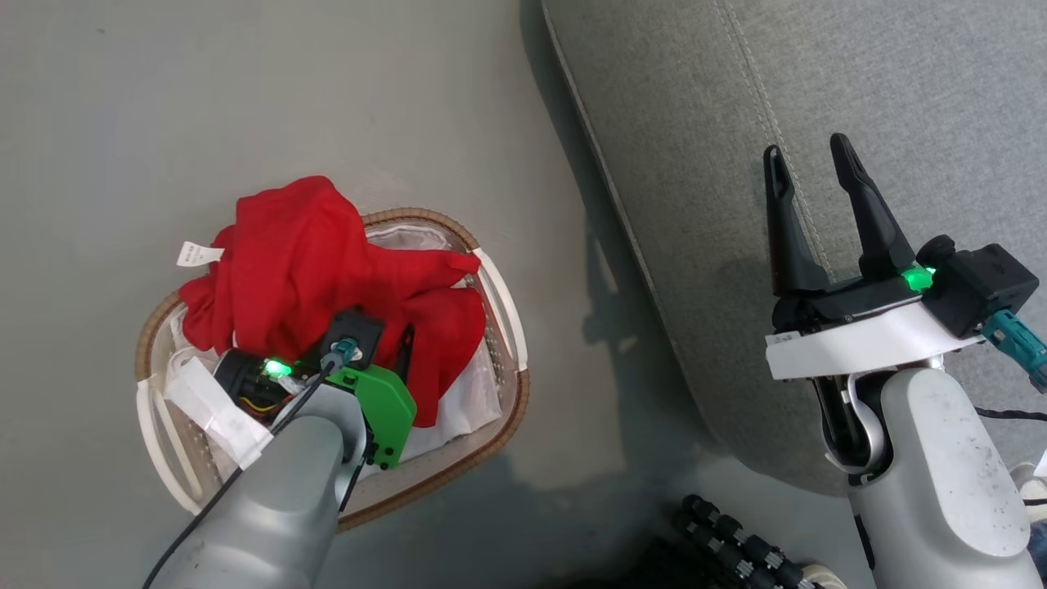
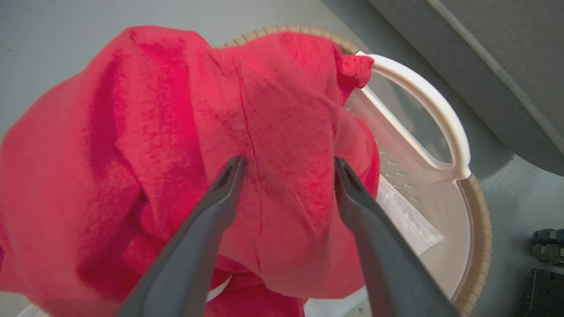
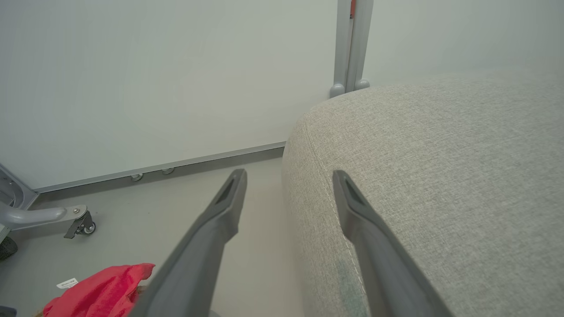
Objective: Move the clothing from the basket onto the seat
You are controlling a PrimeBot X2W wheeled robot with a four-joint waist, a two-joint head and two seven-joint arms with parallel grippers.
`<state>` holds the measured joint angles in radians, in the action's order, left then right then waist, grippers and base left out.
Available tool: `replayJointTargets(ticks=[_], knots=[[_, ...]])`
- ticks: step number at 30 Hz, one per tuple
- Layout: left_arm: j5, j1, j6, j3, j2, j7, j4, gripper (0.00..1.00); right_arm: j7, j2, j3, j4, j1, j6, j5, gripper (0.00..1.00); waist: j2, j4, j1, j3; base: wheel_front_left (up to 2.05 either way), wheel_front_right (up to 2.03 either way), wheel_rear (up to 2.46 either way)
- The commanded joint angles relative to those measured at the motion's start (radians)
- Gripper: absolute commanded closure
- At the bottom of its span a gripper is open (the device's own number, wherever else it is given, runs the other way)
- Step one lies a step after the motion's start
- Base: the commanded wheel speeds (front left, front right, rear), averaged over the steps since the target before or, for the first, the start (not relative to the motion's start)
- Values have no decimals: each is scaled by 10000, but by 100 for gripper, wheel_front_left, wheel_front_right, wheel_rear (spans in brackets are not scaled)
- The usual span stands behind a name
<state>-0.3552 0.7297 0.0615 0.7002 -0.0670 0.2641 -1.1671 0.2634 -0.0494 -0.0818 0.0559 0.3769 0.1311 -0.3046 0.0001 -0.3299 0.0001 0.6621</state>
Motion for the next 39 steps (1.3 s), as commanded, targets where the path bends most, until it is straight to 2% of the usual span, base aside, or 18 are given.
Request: replayJointTargets(ticks=[1, 7, 8, 9, 17, 24, 31, 39], knots=[[50, 240, -114, -45, -133, 7, -103, 0, 21, -21, -50, -53, 135, -6, -92, 0, -1, -506, -1, 529, 0, 0, 0], [-16, 510, -277, -71, -224, -37, -568, 0, 21, -22, -156, -102, 257, -6, -314, 0, -1, -668, -1, 761, 0, 0, 0], [-47, 558, -256, -80, -215, -38, -617, 35, 21, -21, -177, -98, 267, -6, -325, 0, -1, -685, -1, 784, 0, 0, 0], [-118, 602, -184, -76, -176, -27, -705, 100, 21, -22, -170, -80, 286, -6, -363, 0, -1, -692, -1, 802, 0, 0, 0], [-282, 566, 102, 57, 32, -2, -658, 100, 21, -24, -67, 51, 282, -6, -250, 0, -1, -525, -1, 658, 0, 0, 0], [-296, 384, 332, 171, 85, 14, 107, 100, 21, -25, 145, 205, 71, -6, 72, 0, -1, -79, -1, 32, 0, 0, 0], [-72, 19, 505, 211, -42, 5, 1398, 100, 21, -30, 575, 466, -540, -8, 877, 0, -1, 803, -1, -1522, 0, 0, 0], [419, -228, 645, 697, -212, 6, 2618, 100, 21, -32, 871, 738, -1544, -8, 1594, 0, -1, 1753, -1, -3321, 0, 0, 0]])
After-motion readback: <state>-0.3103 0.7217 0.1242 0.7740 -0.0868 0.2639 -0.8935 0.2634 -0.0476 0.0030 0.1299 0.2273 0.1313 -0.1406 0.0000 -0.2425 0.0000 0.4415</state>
